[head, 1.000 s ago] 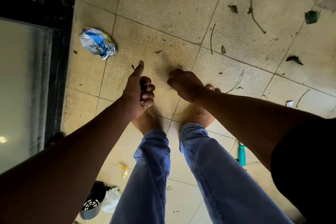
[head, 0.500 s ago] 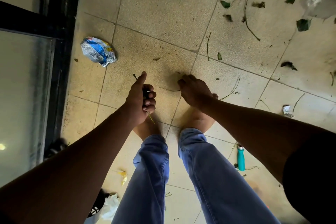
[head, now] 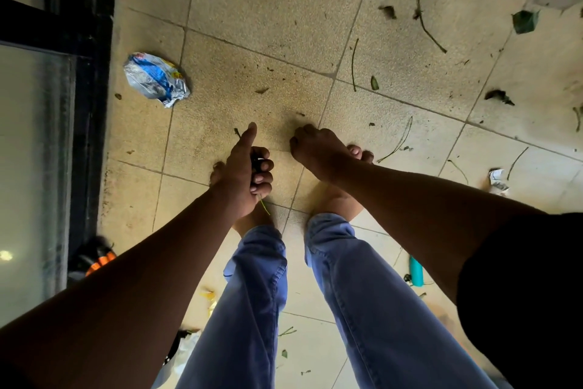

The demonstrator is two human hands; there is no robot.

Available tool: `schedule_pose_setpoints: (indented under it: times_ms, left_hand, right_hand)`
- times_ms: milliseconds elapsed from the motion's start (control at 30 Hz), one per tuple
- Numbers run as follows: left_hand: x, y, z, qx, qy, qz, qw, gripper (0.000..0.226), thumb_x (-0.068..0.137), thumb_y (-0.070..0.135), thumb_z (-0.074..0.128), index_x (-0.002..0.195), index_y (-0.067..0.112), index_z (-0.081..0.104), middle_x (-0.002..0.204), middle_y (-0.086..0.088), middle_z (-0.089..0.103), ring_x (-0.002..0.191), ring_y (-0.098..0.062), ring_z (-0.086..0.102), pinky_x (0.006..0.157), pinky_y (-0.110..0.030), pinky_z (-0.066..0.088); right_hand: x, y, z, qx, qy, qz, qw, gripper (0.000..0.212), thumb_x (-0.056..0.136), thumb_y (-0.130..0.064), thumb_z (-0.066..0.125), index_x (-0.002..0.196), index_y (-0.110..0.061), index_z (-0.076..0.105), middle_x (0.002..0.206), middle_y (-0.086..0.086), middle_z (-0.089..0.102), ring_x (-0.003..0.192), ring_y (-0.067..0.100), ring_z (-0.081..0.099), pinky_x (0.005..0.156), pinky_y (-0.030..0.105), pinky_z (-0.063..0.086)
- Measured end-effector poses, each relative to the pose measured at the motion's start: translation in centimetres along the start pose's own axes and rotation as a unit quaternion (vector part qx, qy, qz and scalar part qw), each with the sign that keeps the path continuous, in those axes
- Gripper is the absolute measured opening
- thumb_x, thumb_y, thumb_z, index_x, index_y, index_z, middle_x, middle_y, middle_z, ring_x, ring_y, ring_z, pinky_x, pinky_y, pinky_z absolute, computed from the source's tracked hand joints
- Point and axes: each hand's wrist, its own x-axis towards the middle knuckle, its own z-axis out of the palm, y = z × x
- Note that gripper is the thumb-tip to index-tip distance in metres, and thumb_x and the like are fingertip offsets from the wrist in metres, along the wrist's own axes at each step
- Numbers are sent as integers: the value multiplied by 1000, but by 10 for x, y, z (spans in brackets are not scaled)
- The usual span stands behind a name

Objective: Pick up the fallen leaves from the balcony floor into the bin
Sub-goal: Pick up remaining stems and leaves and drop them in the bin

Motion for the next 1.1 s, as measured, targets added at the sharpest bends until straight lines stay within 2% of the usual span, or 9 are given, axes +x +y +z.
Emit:
schedule_pose_setpoints:
  times_ms: [133, 300, 433, 533, 633, 767, 833, 967, 1100]
  left_hand:
    - [-6, 2, -2, -4, 6, 7, 1000, 57, 93, 69, 52, 64, 19, 49, 55, 5, 39, 33, -6, 28, 34, -14, 15]
    - [-19, 5, 3, 30, 45, 50, 997, 49, 89, 66, 61, 77, 19, 57, 59, 5, 44, 37, -6, 31, 35, -15, 17]
    - [-31, 4, 24, 126, 27, 111, 985, 53, 83, 69, 68, 75, 17, 64, 61, -1, 55, 37, -9, 42, 38, -16, 31]
    - [-39, 5, 51, 175, 20, 132, 975, 57, 81, 73, 62, 65, 19, 71, 68, -5, 69, 63, -18, 66, 65, -28, 51]
    - [-40, 1, 68, 217, -1, 157, 963, 59, 68, 77, 65, 57, 19, 69, 65, -5, 65, 62, -19, 63, 65, -30, 50]
    - [-31, -7, 86, 217, 20, 183, 959, 57, 87, 63, 63, 50, 21, 52, 54, -1, 48, 46, -15, 44, 52, -26, 38]
    - [-22, -7, 93, 218, 41, 166, 961, 55, 95, 60, 56, 60, 21, 44, 54, 2, 43, 42, -12, 39, 44, -20, 30]
    - [-4, -5, 97, 233, 33, 110, 966, 53, 95, 62, 55, 64, 21, 40, 48, 8, 38, 38, -6, 34, 40, -15, 26]
    - [8, -4, 94, 240, 2, 73, 968, 51, 94, 61, 55, 66, 20, 42, 52, 7, 37, 40, -5, 32, 38, -14, 24]
  right_hand:
    - [0, 2, -13, 196, 32, 128, 972, 12, 87, -9, 59, 98, -8, 65, 102, 10, 63, 96, 28, 61, 66, 33, 46]
    - [-26, -32, -76, 533, 126, 292, 784, 4, 77, -19, 71, 78, -21, 68, 76, -6, 69, 72, 13, 66, 65, 28, 51]
    - [-64, -62, -121, 625, 124, 299, 710, 11, 76, -23, 77, 71, -22, 67, 67, -10, 70, 68, 5, 67, 67, 27, 55]
    - [-83, -68, -126, 687, 128, 315, 642, 5, 71, -27, 72, 67, -25, 69, 70, -1, 73, 72, 21, 71, 73, 46, 59]
    - [-92, -61, -122, 715, 149, 361, 580, 6, 66, -26, 70, 61, -28, 68, 68, 4, 72, 70, 30, 71, 69, 51, 59]
    - [-109, -47, -104, 730, 144, 365, 559, 16, 71, -33, 72, 70, -17, 73, 69, 9, 73, 69, 29, 72, 67, 54, 59]
    - [-117, -30, -82, 675, 138, 412, 596, 32, 70, -51, 62, 87, -27, 75, 79, 2, 75, 78, 26, 72, 74, 50, 60]
    - [-130, 28, -25, 491, 209, 593, 602, 20, 87, -24, 64, 106, -27, 67, 98, -5, 72, 90, 17, 68, 72, 25, 48]
    - [-125, 75, 26, 409, 135, 653, 623, 32, 91, -30, 65, 120, -16, 57, 115, 6, 62, 106, 26, 60, 73, 31, 41]
